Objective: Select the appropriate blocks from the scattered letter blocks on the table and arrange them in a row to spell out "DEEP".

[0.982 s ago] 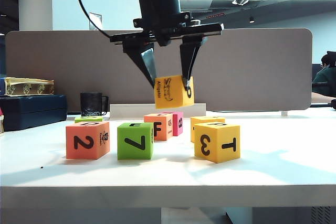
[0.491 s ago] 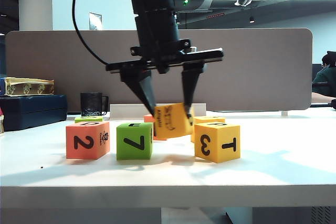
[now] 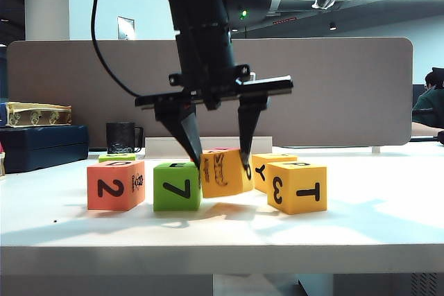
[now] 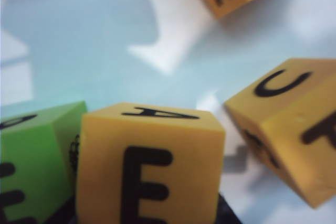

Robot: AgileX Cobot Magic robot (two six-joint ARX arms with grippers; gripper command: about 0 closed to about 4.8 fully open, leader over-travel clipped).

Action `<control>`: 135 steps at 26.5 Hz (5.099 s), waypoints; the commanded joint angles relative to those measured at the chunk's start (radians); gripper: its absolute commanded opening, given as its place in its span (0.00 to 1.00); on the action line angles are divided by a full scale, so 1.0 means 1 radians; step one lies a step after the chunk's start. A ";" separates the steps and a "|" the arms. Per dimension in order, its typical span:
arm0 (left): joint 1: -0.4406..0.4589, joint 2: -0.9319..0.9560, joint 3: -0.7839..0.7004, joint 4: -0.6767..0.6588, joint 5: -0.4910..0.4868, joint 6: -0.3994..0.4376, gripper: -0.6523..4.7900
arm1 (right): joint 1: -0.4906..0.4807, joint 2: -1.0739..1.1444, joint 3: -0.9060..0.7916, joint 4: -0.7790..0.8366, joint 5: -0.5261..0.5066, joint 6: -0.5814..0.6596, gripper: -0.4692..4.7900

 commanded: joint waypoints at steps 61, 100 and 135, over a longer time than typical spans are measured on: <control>0.042 -0.562 0.250 -0.510 0.024 0.470 0.33 | -0.016 0.409 0.002 -0.069 -0.032 0.002 0.75; 0.042 -0.563 0.253 -0.512 0.023 0.503 0.33 | -0.010 0.536 0.005 -0.021 0.117 -0.011 0.50; 0.042 -0.562 0.252 -0.501 0.023 0.605 0.33 | -0.009 0.538 0.064 -0.069 -0.029 -0.794 0.51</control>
